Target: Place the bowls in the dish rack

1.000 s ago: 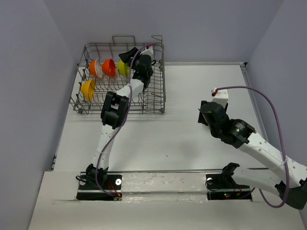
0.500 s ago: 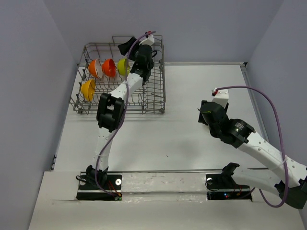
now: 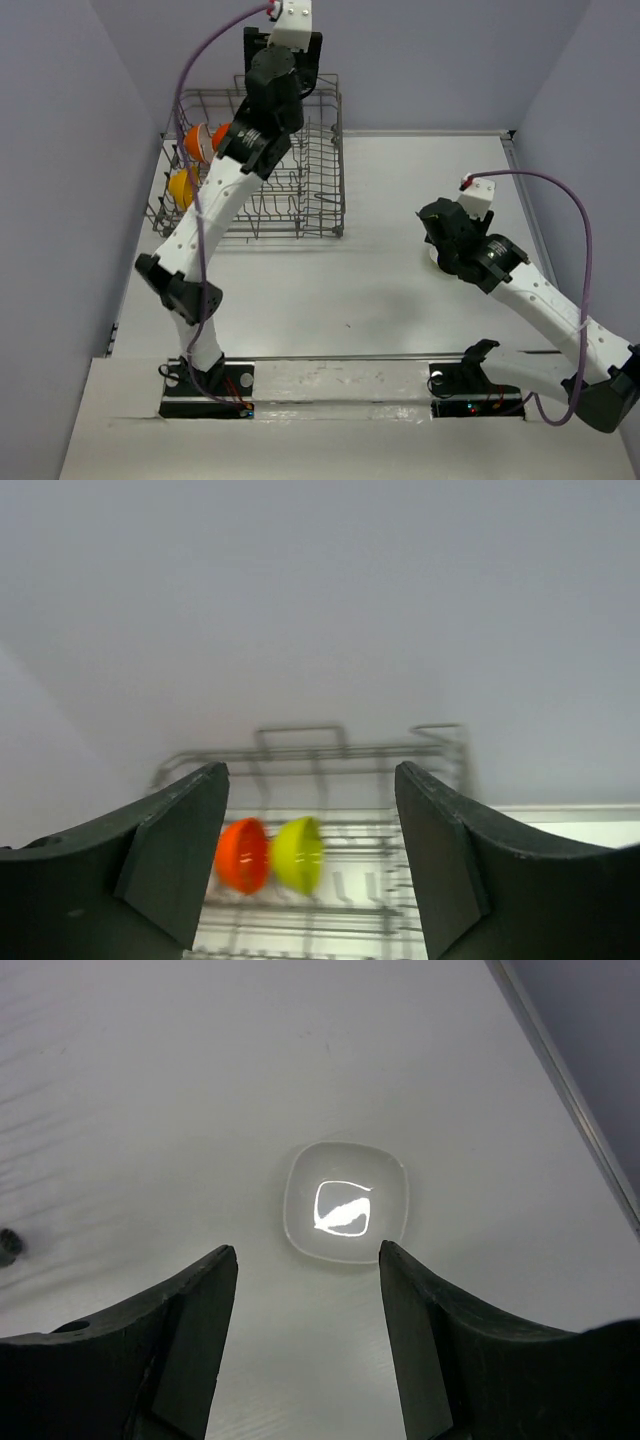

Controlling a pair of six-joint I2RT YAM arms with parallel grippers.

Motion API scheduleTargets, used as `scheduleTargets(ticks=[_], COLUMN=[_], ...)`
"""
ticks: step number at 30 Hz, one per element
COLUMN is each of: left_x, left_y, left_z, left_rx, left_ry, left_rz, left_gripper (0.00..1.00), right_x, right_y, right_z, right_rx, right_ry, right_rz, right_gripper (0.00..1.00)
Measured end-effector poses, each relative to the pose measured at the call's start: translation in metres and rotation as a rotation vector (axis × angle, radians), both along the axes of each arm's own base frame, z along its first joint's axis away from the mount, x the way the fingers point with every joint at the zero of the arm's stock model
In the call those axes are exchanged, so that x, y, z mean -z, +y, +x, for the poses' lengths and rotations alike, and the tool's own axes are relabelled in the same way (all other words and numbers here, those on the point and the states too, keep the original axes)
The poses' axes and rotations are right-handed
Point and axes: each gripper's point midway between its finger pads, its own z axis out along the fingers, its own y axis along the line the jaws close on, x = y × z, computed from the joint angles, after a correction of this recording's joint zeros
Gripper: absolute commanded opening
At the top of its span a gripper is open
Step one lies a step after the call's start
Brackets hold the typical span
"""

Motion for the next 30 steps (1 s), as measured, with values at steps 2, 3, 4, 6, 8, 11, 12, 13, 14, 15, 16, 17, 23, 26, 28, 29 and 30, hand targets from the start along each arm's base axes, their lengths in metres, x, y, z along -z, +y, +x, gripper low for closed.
scheduleTargets(ticks=[2,3,4,6,8,11,12,13,14,15,16,17,23,26,28,29,30], left_x=[-0.023,-0.032,-0.033,-0.036,-0.020,0.015,0.033,0.046,0.065,0.079,0.092,0.100,0.118,0.115,0.114,0.114,0.115], left_y=[-0.009,-0.008,-0.007,-0.006,-0.009,-0.015,-0.016,-0.017,-0.016,-0.015,-0.013,-0.012,0.002,0.006,0.008,0.009,0.009], left_z=[-0.030,-0.049,-0.061,-0.093,-0.116,-0.136,-0.142,-0.146,-0.153,-0.157,-0.162,-0.166,-0.188,-0.194,-0.196,-0.196,-0.196], left_rx=[0.139,0.202,0.240,0.344,0.429,0.497,0.513,0.523,0.531,0.536,0.537,0.538,0.545,0.549,0.548,0.548,0.547], left_ry=[-0.028,-0.040,-0.034,-0.026,0.015,0.098,0.137,0.163,0.204,0.233,0.260,0.276,0.286,0.264,0.255,0.254,0.255], left_rz=[-0.102,-0.156,-0.181,-0.252,-0.299,-0.310,-0.306,-0.304,-0.298,-0.293,-0.290,-0.289,-0.309,-0.319,-0.322,-0.323,-0.322], left_gripper=[0.79,0.79,0.79,0.78,0.79,0.79,0.79,0.79,0.79,0.79,0.79,0.79,0.79,0.79,0.80,0.80,0.80], right_x=[0.006,0.012,0.017,0.030,0.045,0.077,0.089,0.097,0.110,0.120,0.125,0.135,0.154,0.155,0.156,0.157,0.159], right_y=[-0.015,-0.030,-0.038,-0.055,-0.068,-0.090,-0.094,-0.096,-0.098,-0.097,-0.094,-0.089,-0.073,-0.072,-0.074,-0.074,-0.076], right_z=[0.005,0.010,0.012,0.014,0.014,0.012,0.010,0.009,0.006,0.002,0.001,0.000,0.011,0.016,0.018,0.018,0.017], right_rx=[0.064,0.122,0.150,0.206,0.244,0.308,0.318,0.322,0.330,0.329,0.319,0.304,0.264,0.262,0.267,0.270,0.275], right_ry=[0.020,0.040,0.053,0.094,0.136,0.219,0.251,0.269,0.301,0.328,0.345,0.367,0.397,0.387,0.376,0.374,0.377], right_rz=[0.010,0.018,0.026,0.048,0.086,0.155,0.182,0.201,0.225,0.239,0.256,0.281,0.350,0.364,0.369,0.370,0.371], right_gripper=[0.65,0.66,0.66,0.67,0.66,0.61,0.61,0.59,0.57,0.57,0.56,0.55,0.53,0.53,0.53,0.53,0.53])
